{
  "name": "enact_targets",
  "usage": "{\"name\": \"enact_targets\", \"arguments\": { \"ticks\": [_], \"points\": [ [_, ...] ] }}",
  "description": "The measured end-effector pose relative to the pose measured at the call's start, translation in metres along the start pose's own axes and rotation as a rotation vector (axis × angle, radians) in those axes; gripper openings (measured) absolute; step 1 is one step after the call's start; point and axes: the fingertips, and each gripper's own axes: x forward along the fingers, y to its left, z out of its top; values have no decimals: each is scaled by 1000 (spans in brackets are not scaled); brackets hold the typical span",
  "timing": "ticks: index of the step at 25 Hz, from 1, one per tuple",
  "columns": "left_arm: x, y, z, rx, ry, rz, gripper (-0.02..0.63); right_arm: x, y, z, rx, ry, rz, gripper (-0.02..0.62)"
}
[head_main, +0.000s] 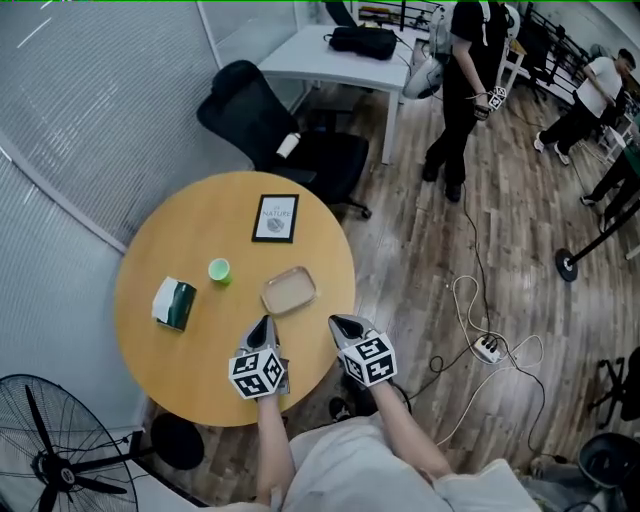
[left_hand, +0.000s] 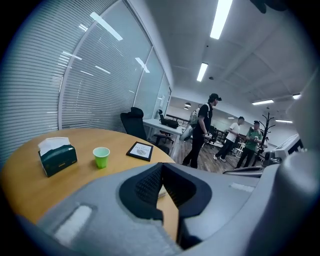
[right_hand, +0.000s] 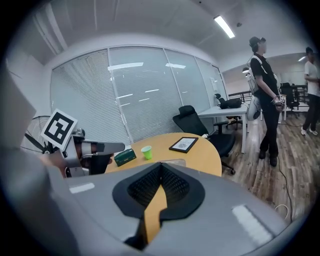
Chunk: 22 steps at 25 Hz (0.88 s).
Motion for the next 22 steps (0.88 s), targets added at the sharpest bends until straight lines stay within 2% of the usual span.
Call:
{"name": "enact_targets", "arguments": {
  "ticks": [10,22],
  "points": [
    [46,31,33,2,9,50,3,61,-24,29,-37,40,50,-3],
    [77,60,31,-14,73,106,3,107,-40,30,-31,117,95,-3]
  ]
}}
